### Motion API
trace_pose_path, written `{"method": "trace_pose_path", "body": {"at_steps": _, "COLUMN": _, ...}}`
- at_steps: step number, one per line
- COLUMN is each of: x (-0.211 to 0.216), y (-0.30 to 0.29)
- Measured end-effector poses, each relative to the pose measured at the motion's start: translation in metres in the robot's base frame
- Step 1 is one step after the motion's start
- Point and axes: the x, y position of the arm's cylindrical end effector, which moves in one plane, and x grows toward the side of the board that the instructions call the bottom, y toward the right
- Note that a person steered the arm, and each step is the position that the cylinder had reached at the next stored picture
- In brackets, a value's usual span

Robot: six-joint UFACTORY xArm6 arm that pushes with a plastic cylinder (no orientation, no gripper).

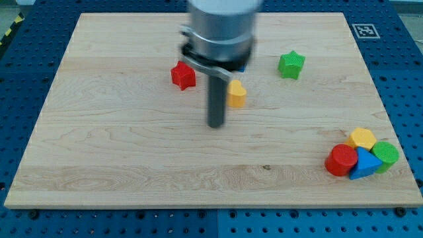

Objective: Push the red star to the yellow heart

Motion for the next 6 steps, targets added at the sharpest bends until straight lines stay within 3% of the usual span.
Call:
{"method": "trace_pose_path", "body": {"at_steps": 1, "x": -0.043, "y": -0.082}}
{"method": "trace_pose_path", "body": {"at_steps": 2, "x": -0.054, "y": -0.106}}
{"method": "trace_pose_path", "body": {"at_steps": 3, "x": -0.097, "y": -0.09}}
{"method": "trace_pose_path", "body": {"at_steps": 4, "x": -0.099, "y": -0.084}}
{"method": "trace_pose_path", "body": {"at_steps": 6, "x": -0.09, "y": -0.01}}
